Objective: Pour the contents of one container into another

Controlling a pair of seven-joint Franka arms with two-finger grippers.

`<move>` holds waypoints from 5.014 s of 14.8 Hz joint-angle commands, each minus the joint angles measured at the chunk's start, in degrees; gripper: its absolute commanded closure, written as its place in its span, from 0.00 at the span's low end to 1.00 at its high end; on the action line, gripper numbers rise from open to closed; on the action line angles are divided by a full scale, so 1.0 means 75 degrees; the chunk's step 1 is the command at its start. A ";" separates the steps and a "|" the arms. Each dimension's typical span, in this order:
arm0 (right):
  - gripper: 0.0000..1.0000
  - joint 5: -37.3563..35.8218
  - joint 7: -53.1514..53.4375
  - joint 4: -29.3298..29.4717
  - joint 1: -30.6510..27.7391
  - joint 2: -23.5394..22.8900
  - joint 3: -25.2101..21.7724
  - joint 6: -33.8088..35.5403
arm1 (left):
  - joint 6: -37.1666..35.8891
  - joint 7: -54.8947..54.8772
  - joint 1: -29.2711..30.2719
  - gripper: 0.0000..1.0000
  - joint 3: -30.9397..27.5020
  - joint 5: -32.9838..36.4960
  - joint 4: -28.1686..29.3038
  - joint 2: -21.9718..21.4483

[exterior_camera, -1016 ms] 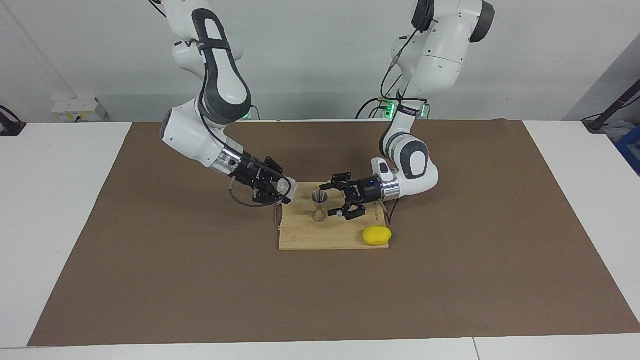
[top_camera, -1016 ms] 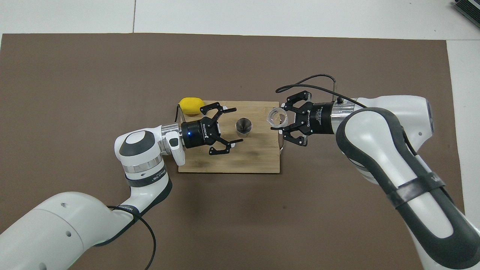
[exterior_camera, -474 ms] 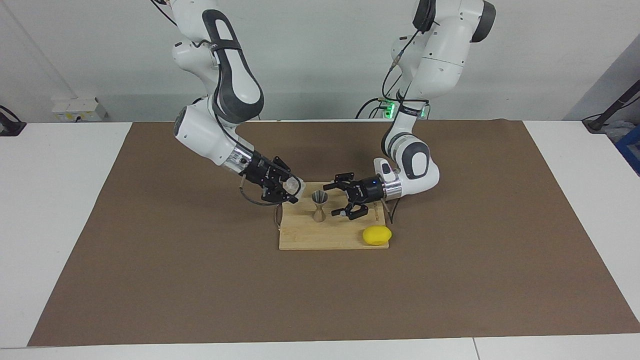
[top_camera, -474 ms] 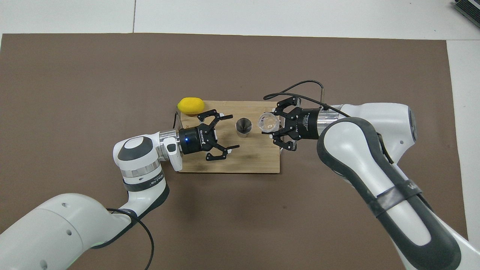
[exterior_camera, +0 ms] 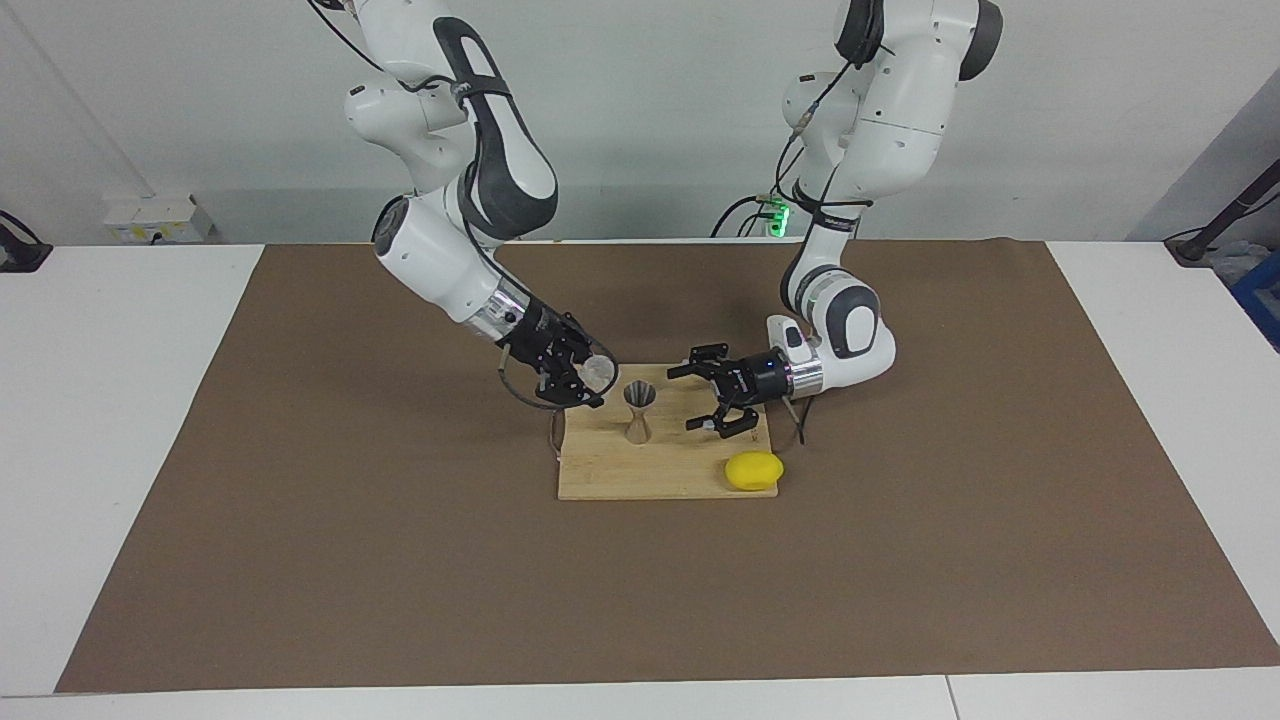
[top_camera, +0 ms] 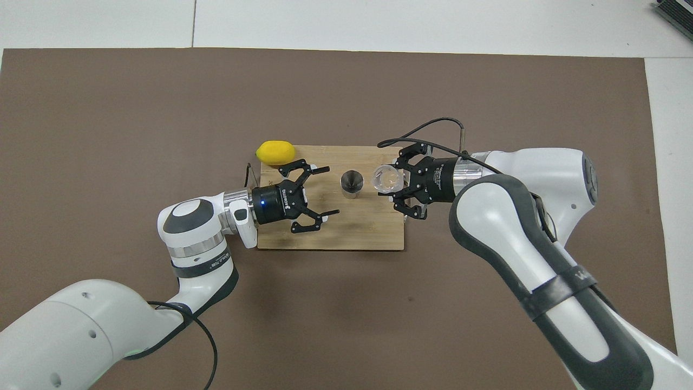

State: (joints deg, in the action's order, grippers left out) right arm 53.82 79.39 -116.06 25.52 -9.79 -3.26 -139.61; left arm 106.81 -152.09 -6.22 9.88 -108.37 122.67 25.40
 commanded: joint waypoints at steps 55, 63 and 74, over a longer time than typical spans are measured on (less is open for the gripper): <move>1.00 -0.6039 0.4250 0.1506 0.0675 -0.0488 0.0001 0.0579 | -0.1948 1.3934 0.3912 0.00 -0.0451 1.3323 -0.2622 -0.4476; 1.00 -0.6332 0.4367 0.1553 0.0780 -0.0511 0.0001 0.0614 | -0.1725 1.5844 0.3655 0.00 0.0205 1.3746 -0.2774 -0.4582; 1.00 -0.5736 0.4332 0.1553 0.0710 -0.0558 0.0036 0.0509 | -0.1783 1.9012 0.2529 0.00 0.0241 1.4133 -0.2692 -0.4653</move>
State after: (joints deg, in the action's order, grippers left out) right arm 9.12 110.61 -105.91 31.31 -12.90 -3.24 -136.13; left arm 93.08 -12.27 13.53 12.32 -3.72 101.73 -8.54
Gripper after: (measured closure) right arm 0.489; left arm 0.000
